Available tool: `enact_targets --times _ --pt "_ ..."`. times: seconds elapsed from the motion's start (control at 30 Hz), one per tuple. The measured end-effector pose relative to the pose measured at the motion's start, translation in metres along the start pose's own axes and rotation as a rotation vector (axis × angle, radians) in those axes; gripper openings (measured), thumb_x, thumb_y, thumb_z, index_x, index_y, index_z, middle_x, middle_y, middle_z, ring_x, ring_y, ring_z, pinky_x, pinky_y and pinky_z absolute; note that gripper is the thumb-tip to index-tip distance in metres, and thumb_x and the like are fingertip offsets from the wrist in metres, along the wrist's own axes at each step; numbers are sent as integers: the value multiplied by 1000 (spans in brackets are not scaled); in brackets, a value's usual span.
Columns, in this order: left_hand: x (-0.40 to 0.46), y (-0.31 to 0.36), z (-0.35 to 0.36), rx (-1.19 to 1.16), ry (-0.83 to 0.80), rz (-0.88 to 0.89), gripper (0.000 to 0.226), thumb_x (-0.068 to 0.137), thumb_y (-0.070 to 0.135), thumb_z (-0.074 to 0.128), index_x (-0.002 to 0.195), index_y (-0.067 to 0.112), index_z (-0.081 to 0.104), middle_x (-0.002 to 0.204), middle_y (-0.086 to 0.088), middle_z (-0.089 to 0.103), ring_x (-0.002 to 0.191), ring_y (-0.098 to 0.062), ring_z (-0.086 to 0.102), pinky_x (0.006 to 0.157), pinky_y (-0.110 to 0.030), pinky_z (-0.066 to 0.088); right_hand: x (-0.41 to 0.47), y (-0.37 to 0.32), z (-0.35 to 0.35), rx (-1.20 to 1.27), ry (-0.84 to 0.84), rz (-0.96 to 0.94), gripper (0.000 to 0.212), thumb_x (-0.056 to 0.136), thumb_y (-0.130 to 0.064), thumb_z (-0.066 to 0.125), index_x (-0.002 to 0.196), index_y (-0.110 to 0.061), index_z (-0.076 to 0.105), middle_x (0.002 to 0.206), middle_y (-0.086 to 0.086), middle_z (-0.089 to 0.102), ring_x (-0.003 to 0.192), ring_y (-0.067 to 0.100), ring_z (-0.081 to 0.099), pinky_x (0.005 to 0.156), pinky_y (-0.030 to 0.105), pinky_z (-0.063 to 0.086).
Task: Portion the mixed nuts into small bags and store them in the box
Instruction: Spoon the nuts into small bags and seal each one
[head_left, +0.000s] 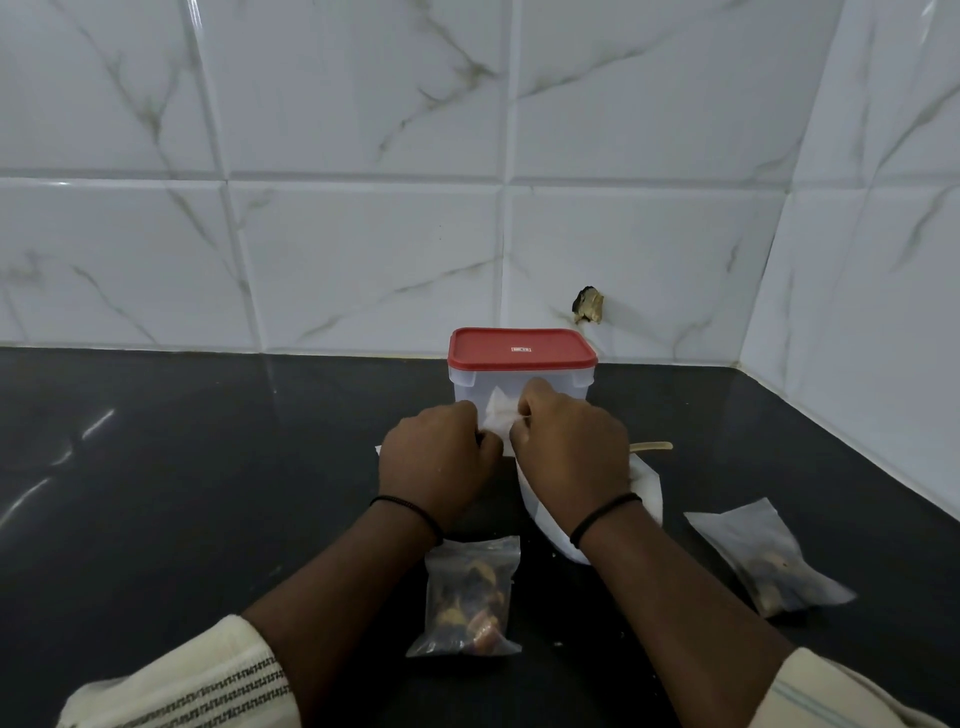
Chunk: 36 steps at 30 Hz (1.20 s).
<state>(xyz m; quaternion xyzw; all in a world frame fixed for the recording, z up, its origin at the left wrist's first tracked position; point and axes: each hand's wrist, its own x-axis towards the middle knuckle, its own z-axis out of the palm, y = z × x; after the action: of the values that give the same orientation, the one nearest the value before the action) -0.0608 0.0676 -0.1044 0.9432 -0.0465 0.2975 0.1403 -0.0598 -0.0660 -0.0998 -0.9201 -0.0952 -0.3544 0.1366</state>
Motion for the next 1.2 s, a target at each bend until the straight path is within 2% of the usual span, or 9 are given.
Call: enact_targets --times 0.23,0.37,0.53,0.73,0.83,0.9,0.97,1.07,1.2 --pt "-1 2 5 -22 -29 17 30 95 40 47 75 19 52 65 5 52 55 -12 48 53 -27 39 -1 3 1 5 -63 -40 21 98 -37 57 93 -20 68 83 1 70 75 19 65 62 27 45" --pt "0 2 1 52 -10 -25 25 93 38 46 76 21 49 66 6 50 52 -8 42 48 -23 27 0 4 2 -29 -76 -10 17 100 -27 54 97 -16 67 87 4 70 78 22 66 70 34 55" --pt "-3 7 -1 62 41 -12 30 93 41 46 71 21 46 62 6 45 48 -7 36 46 -23 21 -2 3 2 15 -57 6 14 97 -13 53 92 -12 65 82 8 69 72 25 64 61 32 46" --pt "-2 4 -2 -9 126 91 26 89 42 52 72 22 49 64 9 48 52 -6 39 49 -21 31 1 9 3 16 9 58 15 97 -16 55 87 -13 65 74 6 67 65 21 60 58 28 40" --pt "-2 -2 4 -202 206 299 30 79 47 56 97 23 58 90 8 56 77 -10 50 69 -23 41 2 14 5 105 9 148 22 98 -23 56 78 -16 63 68 0 61 63 17 58 54 20 33" --pt "1 -11 7 -231 161 382 61 72 49 57 127 23 51 126 3 53 112 -17 50 94 -28 36 5 21 0 206 -28 209 25 98 -31 57 76 -19 63 68 -5 58 63 11 54 53 14 30" --pt "4 -20 7 -180 116 435 86 68 51 59 146 26 34 152 3 34 139 -18 33 111 -31 23 6 24 -5 313 -56 191 23 94 -34 62 82 -17 72 72 -6 66 63 8 58 58 17 44" --pt "9 -24 10 -135 118 506 98 70 57 66 152 25 23 161 2 21 149 -15 16 120 -32 11 4 21 -9 447 -124 126 20 91 -33 67 84 -17 76 74 -6 72 64 6 64 67 29 57" --pt "8 -18 14 -207 128 542 84 72 57 69 142 20 41 145 0 46 140 -16 34 118 -36 22 5 17 -7 538 -155 99 18 91 -32 69 83 -16 75 73 -5 71 64 7 65 68 33 59"
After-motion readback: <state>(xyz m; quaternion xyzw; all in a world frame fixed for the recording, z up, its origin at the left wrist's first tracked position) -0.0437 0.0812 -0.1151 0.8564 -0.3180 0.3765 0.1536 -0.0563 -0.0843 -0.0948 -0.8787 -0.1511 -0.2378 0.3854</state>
